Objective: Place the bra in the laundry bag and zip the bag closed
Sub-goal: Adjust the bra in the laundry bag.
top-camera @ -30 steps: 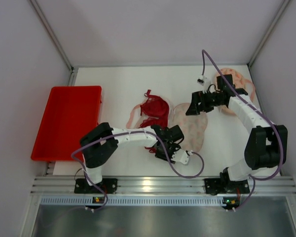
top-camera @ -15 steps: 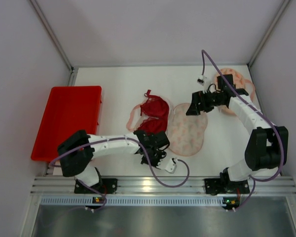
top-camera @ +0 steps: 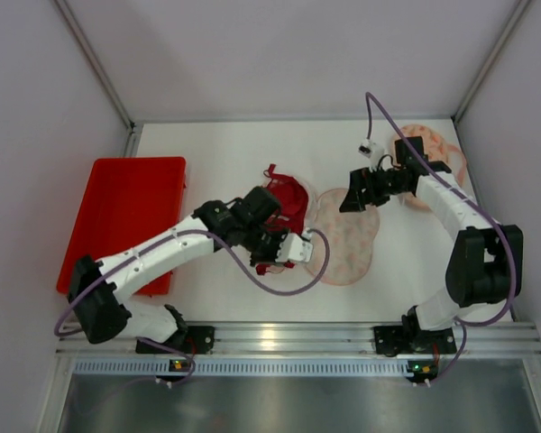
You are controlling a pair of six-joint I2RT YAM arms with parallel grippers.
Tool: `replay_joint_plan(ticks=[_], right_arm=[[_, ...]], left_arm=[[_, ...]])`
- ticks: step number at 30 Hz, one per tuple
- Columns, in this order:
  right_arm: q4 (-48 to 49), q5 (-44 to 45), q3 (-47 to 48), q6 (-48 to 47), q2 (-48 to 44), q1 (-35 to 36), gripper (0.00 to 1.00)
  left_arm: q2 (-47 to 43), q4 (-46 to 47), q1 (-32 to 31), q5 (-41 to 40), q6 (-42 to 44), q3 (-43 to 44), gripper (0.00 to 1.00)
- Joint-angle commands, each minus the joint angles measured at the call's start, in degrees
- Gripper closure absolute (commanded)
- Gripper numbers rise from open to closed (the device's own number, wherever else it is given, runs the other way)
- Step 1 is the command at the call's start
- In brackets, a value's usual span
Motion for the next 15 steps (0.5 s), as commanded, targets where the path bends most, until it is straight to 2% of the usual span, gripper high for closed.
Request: replay_joint_plan(ticks=[1, 6, 15], right_arm=[[-0.7, -1.8, 2.3, -1.4, 0.9, -0.3, 0.1], [-1.0, -1.7, 1.7, -2.1, 1.1, -0.3, 0.1], [-1.2, -2.2, -0.3, -2.6, 0.9, -0.3, 0.1]], left_arm=[[4.4, -1.1, 7.4, 6.7, 0.0, 7.1, 1.0], [15.2, -1.0, 15.5, 13.5, -2.8, 15.5, 1.0], [35.3, -0.9, 22.9, 18.6, -6.3, 32.5, 1.0]])
